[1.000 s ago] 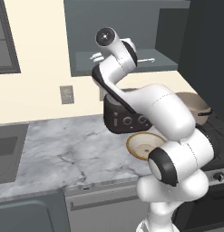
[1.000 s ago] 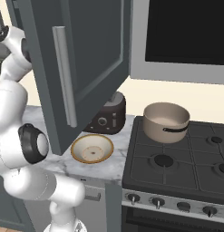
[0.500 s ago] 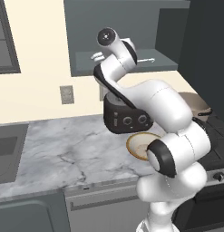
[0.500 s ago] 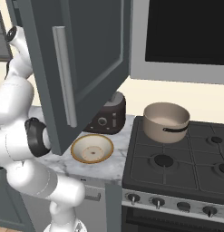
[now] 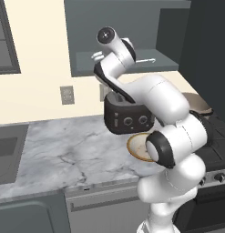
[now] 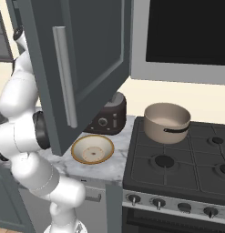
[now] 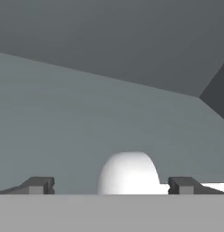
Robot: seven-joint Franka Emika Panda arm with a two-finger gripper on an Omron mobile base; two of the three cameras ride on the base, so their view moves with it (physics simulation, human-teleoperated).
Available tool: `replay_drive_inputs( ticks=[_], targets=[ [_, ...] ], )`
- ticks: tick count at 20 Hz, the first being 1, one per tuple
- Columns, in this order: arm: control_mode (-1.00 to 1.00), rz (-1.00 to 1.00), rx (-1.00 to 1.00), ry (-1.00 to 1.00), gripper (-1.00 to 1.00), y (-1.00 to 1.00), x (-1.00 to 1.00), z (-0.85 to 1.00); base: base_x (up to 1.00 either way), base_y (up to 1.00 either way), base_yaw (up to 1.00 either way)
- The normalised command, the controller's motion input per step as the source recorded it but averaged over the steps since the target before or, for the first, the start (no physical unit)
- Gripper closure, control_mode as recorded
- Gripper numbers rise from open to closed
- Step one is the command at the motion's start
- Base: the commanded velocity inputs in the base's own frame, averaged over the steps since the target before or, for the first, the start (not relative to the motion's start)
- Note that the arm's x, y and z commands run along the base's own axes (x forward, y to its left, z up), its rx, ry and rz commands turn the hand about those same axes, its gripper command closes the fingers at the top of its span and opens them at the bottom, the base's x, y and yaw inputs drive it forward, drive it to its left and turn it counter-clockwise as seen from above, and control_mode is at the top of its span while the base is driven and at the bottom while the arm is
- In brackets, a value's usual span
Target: Open the cabinet and move the ladle to the pot. Then close the cabinet.
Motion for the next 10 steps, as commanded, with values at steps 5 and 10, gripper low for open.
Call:
replay_drive_inputs(
  ticks=[5,10],
  targets=[
    [-1.0,0.0,0.0,0.04,-1.0,0.0,0.22,-0.01,0.0,0.0,0.0],
    [-1.0,0.0,0.0,0.01,-1.0,0.0,0.07,-0.06,0.0,0.0,0.0]
  ],
)
